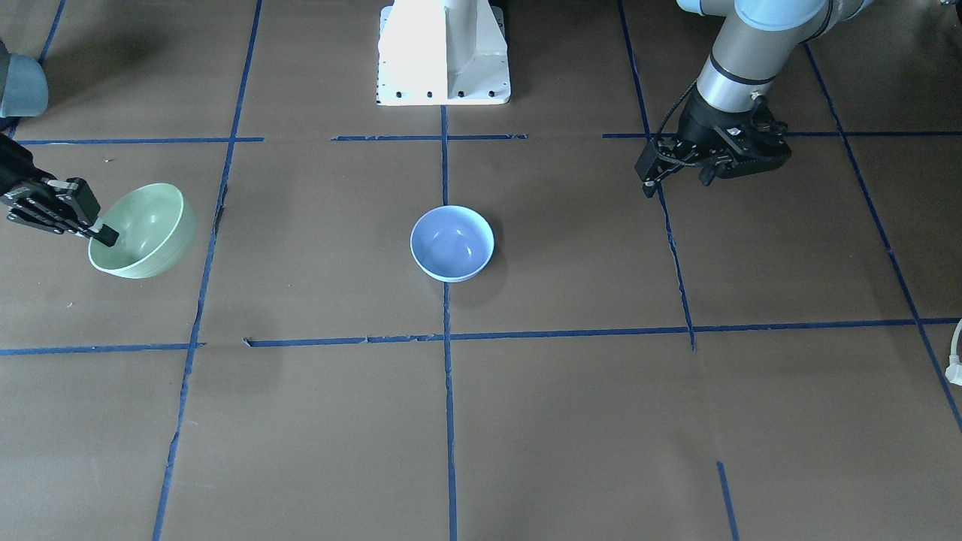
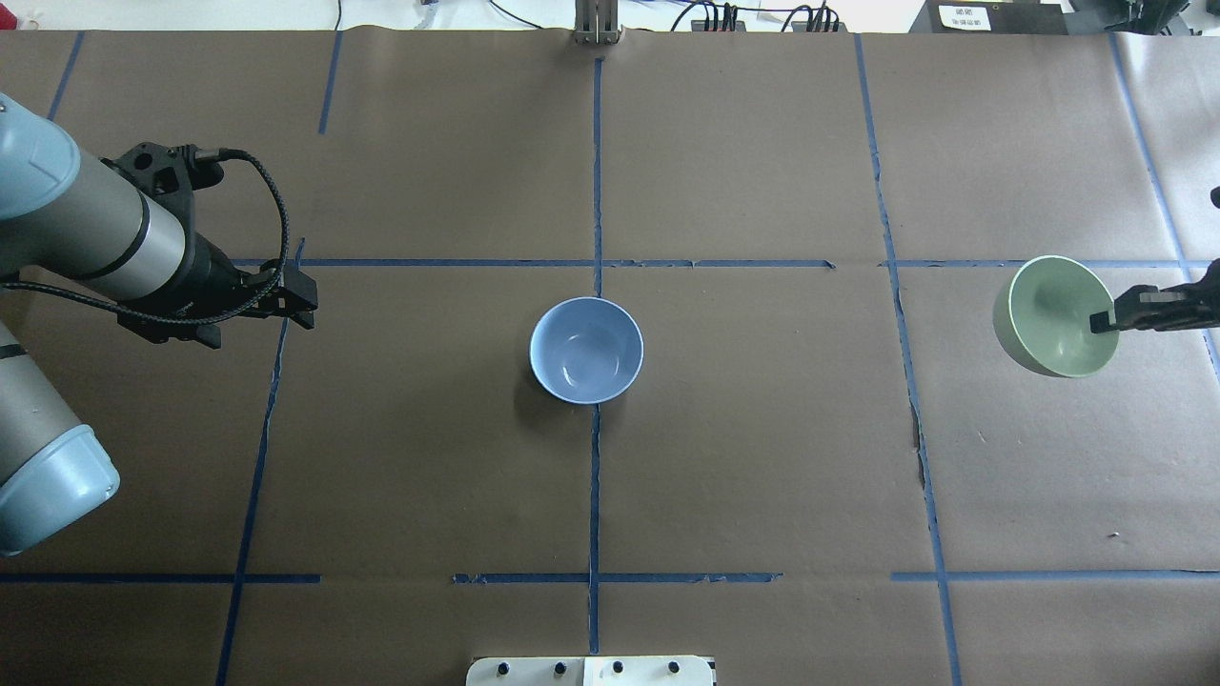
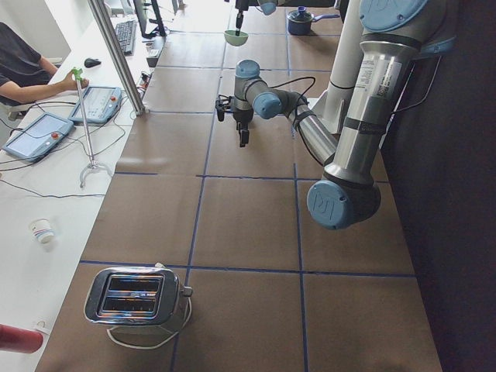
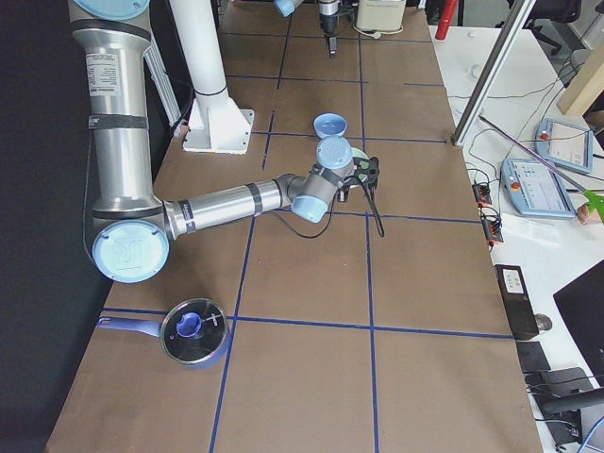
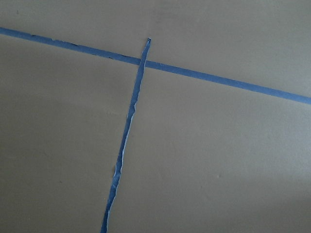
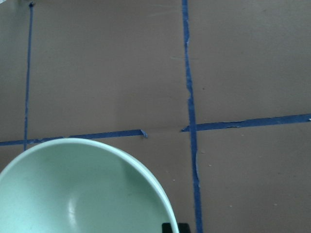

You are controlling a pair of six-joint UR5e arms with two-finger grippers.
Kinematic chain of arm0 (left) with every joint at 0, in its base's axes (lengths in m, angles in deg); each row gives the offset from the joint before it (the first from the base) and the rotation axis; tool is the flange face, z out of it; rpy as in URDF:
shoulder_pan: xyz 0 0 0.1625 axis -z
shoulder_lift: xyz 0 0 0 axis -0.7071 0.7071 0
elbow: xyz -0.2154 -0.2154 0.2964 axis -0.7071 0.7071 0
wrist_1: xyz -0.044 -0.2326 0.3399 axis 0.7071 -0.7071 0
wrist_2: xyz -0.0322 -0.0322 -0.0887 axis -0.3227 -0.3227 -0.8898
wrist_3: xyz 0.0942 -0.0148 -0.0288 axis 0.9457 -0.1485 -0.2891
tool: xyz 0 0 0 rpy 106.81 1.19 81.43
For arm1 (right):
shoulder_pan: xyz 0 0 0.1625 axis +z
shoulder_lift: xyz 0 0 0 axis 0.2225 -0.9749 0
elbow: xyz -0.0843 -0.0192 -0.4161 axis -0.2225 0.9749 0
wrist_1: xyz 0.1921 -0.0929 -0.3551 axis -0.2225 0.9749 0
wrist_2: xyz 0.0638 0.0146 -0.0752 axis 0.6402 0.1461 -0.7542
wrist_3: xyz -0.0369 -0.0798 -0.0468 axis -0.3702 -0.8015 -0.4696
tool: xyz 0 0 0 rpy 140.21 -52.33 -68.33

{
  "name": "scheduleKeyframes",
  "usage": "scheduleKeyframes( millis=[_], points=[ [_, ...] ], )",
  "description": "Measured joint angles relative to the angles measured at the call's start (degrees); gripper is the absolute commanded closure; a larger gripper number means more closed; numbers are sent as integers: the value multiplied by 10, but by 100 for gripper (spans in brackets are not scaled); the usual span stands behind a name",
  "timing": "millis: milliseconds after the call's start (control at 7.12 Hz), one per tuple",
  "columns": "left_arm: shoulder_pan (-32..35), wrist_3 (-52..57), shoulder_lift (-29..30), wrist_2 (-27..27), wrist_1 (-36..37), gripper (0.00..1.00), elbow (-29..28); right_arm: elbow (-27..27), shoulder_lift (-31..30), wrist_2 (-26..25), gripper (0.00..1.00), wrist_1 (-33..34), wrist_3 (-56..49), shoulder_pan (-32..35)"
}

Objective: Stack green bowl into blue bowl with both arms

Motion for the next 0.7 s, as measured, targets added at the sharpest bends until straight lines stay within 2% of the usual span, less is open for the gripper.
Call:
scheduleKeyframes(
  millis=[281, 421, 702],
  points=[
    [6, 8, -6, 4, -1, 0, -15, 3, 61, -22, 100, 6, 49, -50],
    [23, 47, -18, 2, 2, 0, -18, 4, 91, -49, 100, 19, 70, -82],
    [74, 178, -57, -6, 7, 0, -27, 6, 155, -136, 100, 60, 110, -168]
  ],
)
